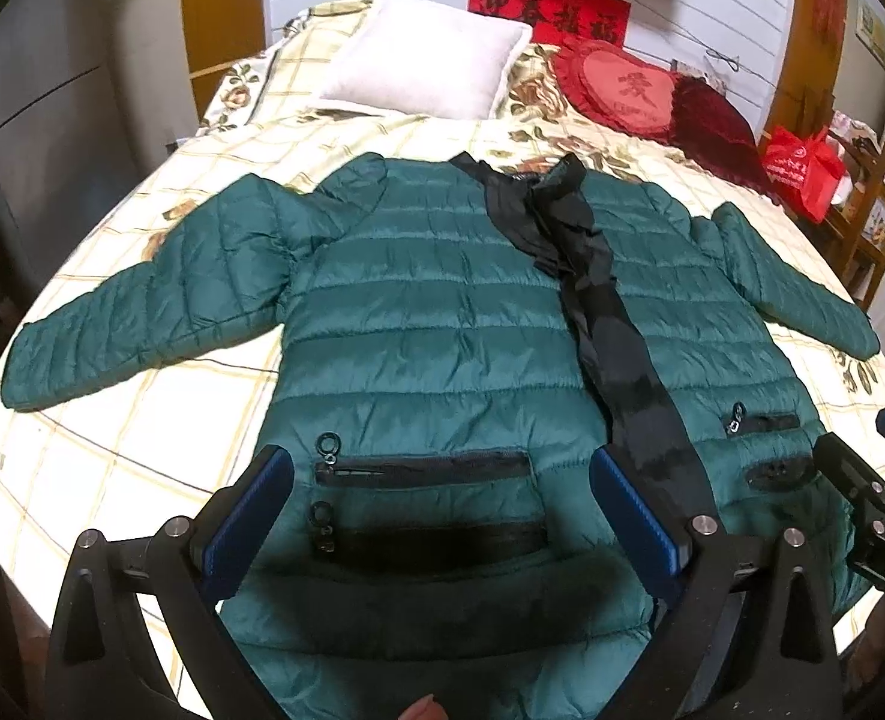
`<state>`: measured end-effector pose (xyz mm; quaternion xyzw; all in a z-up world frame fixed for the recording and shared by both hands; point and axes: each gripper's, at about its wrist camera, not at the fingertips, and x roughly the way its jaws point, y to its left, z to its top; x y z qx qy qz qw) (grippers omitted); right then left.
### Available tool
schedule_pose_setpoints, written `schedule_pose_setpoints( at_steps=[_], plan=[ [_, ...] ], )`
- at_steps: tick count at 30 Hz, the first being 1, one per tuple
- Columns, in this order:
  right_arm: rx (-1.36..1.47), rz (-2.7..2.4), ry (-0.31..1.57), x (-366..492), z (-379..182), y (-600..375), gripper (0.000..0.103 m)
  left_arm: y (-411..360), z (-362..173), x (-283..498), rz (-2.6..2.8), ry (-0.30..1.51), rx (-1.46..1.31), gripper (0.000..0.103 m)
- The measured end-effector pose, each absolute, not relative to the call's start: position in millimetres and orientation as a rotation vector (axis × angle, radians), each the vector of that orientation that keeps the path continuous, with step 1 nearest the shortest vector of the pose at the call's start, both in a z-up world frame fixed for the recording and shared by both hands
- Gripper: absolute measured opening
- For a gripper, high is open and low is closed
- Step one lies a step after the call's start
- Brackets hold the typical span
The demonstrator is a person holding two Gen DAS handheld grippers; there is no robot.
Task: Fold large clothes
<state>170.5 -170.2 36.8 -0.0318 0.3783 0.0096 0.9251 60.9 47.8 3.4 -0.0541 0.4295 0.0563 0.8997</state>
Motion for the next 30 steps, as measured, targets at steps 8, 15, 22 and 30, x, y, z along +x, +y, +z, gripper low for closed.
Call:
schedule_pose_setpoints(
  at_steps=[8, 15, 22, 30],
  plan=[
    [-0.081, 0.025, 0.760, 165, 46, -161, 0.102, 50, 10, 51, 0.161, 0.859, -0.090, 0.073],
    [-0.099, 0.025, 0.743, 158, 57, -154, 0.102, 56, 18, 46, 0.158, 0.841, -0.104, 0.073],
    [-0.102, 0.026, 0.737, 152, 63, -149, 0.102, 59, 26, 41, 0.153, 0.820, -0.104, 0.073],
    [-0.101, 0.031, 0.737, 151, 65, -146, 0.102, 63, 31, 39, 0.159, 0.807, -0.107, 0.073]
  ],
)
